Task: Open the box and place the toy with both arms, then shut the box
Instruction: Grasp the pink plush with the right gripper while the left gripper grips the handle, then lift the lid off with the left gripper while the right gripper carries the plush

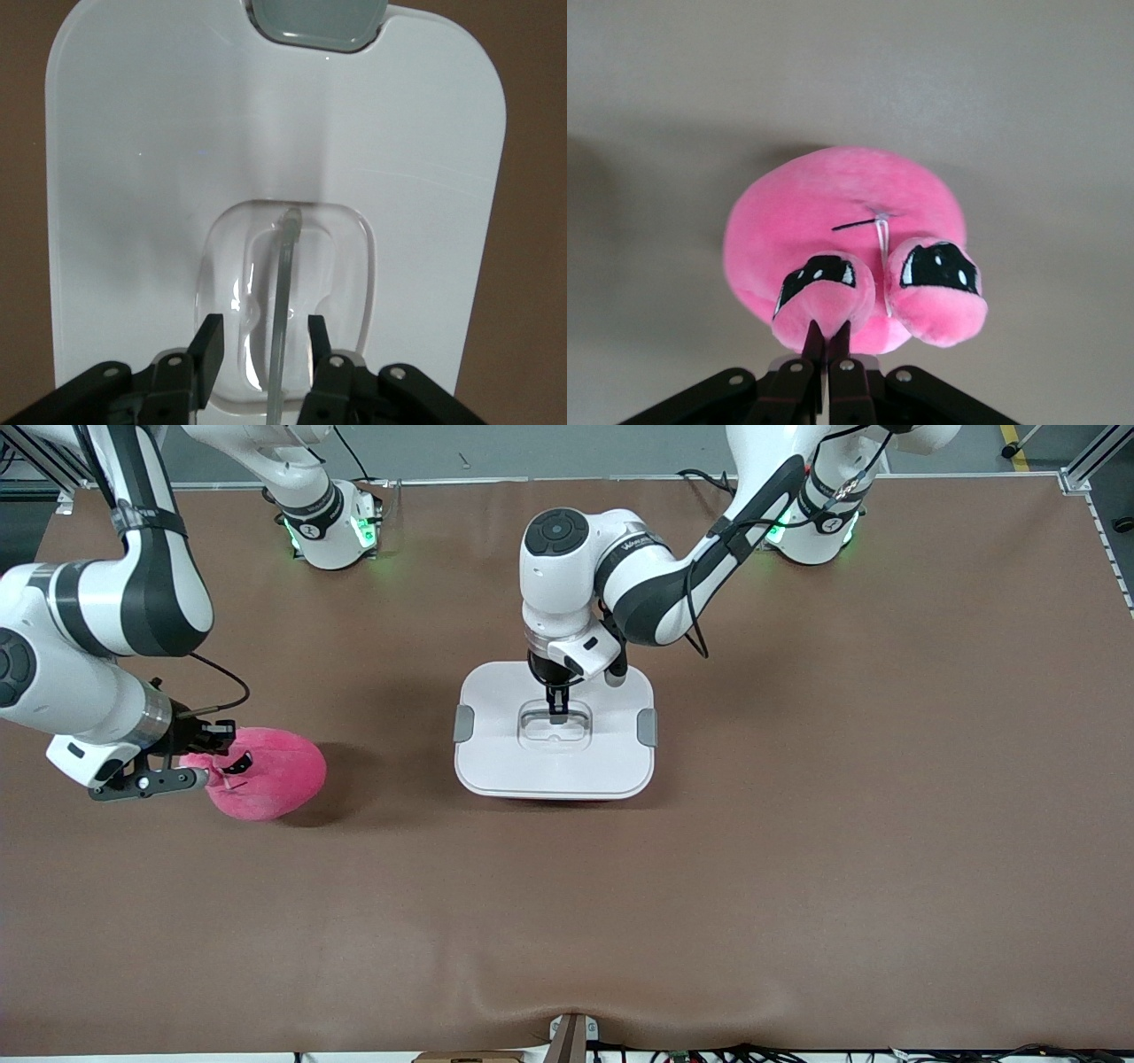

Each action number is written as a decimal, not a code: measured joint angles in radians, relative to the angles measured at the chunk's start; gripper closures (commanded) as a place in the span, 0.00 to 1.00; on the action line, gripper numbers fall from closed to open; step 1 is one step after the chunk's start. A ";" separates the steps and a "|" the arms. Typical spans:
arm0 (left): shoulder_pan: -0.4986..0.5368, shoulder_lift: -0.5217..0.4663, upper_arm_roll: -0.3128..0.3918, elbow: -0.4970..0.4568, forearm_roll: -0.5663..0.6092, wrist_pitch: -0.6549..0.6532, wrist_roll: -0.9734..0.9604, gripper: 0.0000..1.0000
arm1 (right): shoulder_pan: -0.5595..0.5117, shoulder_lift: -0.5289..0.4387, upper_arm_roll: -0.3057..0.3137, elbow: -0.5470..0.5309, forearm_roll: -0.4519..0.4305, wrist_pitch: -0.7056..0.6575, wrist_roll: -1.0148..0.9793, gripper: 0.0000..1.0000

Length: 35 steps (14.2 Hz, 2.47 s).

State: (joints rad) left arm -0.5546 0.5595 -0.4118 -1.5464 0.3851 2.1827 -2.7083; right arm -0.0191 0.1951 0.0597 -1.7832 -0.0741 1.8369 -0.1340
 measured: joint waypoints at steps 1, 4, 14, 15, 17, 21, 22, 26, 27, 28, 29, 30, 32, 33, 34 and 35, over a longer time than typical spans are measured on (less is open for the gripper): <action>0.000 0.000 0.000 0.000 0.006 0.000 0.000 0.63 | 0.002 0.000 0.002 0.012 0.000 -0.021 -0.037 1.00; 0.000 0.000 0.000 0.001 0.010 0.000 0.000 0.67 | 0.006 0.000 0.005 0.026 0.000 -0.029 -0.127 1.00; 0.000 0.003 0.001 0.001 0.011 0.000 0.000 0.92 | 0.092 -0.002 0.012 0.098 0.001 -0.031 -0.356 1.00; 0.000 0.003 0.001 0.001 0.011 0.000 0.000 0.96 | 0.111 -0.004 0.013 0.110 0.001 -0.038 -0.365 1.00; 0.000 0.003 0.001 0.001 0.013 0.002 0.002 1.00 | 0.141 -0.010 0.014 0.133 0.001 -0.067 -0.389 1.00; 0.000 0.003 0.001 0.002 0.015 0.003 0.009 1.00 | 0.174 -0.024 0.015 0.150 0.001 -0.083 -0.529 1.00; 0.000 0.003 0.001 0.002 0.015 0.003 0.013 1.00 | 0.179 -0.029 0.015 0.150 0.001 -0.088 -0.572 1.00; 0.001 0.001 0.001 0.012 0.017 0.003 0.059 1.00 | 0.220 -0.038 0.022 0.151 0.001 -0.102 -0.645 1.00; 0.003 -0.006 0.001 0.019 0.017 0.002 0.072 1.00 | 0.234 -0.041 0.027 0.153 0.001 -0.102 -0.652 1.00; 0.007 -0.018 0.001 0.027 0.017 0.000 0.083 1.00 | 0.249 -0.048 0.032 0.156 0.001 -0.103 -0.660 1.00; 0.015 -0.038 0.001 0.032 0.017 -0.007 0.093 1.00 | 0.264 -0.056 0.038 0.160 0.001 -0.104 -0.675 1.00; 0.024 -0.064 0.001 0.036 0.013 -0.021 0.105 1.00 | 0.278 -0.063 0.040 0.168 0.001 -0.106 -0.704 1.00; 0.043 -0.124 0.001 0.042 -0.026 -0.065 0.165 1.00 | 0.299 -0.070 0.042 0.187 0.001 -0.108 -0.785 1.00; 0.056 -0.158 0.001 0.045 -0.059 -0.098 0.213 1.00 | 0.310 -0.073 0.043 0.195 0.001 -0.110 -0.826 1.00; 0.076 -0.188 0.003 0.050 -0.103 -0.135 0.268 1.00 | 0.326 -0.076 0.044 0.199 0.001 -0.110 -0.854 1.00; 0.106 -0.216 0.004 0.060 -0.156 -0.175 0.337 1.00 | 0.350 -0.079 0.045 0.203 0.001 -0.110 -0.869 1.00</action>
State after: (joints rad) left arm -0.4487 0.3433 -0.4080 -1.4869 0.2287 2.0082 -2.3710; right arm 0.3312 0.1157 0.1043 -1.5805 -0.0733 1.7267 -1.0031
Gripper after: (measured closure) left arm 0.934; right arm 0.956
